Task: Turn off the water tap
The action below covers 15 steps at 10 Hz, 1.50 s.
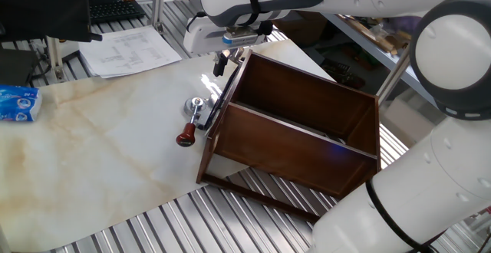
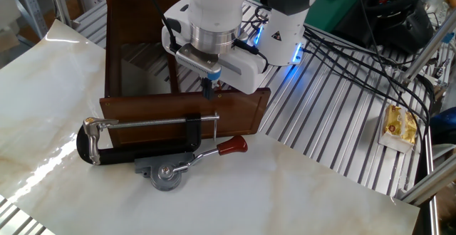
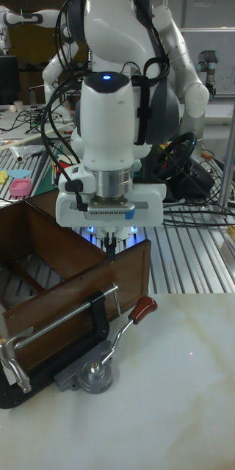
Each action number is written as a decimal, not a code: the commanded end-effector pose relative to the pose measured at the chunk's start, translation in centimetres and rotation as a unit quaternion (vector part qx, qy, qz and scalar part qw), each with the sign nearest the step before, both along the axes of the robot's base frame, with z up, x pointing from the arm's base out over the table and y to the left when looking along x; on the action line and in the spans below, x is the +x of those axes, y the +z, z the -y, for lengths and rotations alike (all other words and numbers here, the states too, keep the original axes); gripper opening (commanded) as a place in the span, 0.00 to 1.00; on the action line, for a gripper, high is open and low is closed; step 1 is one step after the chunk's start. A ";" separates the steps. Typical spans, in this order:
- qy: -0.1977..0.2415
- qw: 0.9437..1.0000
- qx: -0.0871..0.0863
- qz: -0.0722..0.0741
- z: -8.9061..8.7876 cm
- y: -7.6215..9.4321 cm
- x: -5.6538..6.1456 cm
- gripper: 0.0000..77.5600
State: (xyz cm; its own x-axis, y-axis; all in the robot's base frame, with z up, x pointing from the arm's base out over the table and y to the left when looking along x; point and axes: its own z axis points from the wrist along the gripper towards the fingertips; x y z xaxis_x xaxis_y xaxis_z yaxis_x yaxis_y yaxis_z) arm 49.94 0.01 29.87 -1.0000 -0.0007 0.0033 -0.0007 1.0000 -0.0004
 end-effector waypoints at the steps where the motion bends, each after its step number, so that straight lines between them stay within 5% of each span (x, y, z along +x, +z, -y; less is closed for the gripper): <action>1: -0.013 1.000 0.008 0.007 0.0 0.0 0.0 0.00; 2: -0.006 1.000 -0.009 0.007 0.0 0.0 0.0 0.00; 15: -0.003 1.000 -0.004 0.004 0.0 0.0 0.0 0.00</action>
